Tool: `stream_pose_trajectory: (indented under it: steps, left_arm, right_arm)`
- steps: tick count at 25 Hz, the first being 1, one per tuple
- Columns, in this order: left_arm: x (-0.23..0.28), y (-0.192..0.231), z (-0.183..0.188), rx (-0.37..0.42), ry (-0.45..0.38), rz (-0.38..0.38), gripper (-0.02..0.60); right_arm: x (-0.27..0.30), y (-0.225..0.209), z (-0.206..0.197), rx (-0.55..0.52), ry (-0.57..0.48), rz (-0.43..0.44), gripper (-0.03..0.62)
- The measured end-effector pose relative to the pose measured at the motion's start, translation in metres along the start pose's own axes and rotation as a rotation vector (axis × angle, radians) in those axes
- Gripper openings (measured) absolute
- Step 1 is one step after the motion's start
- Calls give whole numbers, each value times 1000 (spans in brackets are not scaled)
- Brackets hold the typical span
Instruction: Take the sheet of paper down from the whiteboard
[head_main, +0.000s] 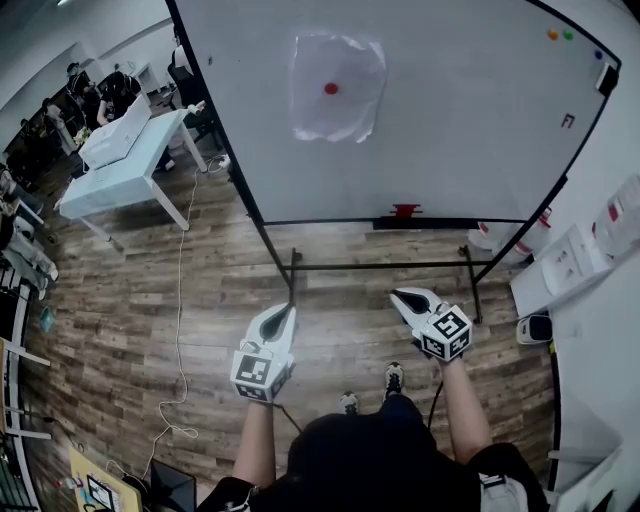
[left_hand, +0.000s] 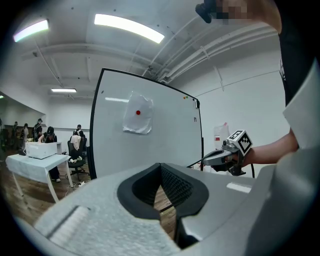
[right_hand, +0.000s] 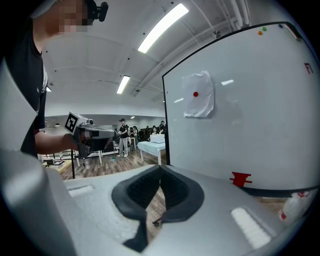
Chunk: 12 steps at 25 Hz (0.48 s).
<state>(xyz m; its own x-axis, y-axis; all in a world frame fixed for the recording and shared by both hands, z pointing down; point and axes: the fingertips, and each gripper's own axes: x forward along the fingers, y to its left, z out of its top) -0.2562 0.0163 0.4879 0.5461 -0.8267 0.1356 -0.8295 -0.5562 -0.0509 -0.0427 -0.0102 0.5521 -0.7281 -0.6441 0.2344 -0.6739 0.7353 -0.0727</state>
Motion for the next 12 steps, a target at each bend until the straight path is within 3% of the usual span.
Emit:
stream_pose_trajectory:
  steps: [12]
  left_arm:
    - [16,4,6,1,-14,63,11]
  right_arm:
    - [20,-21,13,-28,-15,67,3]
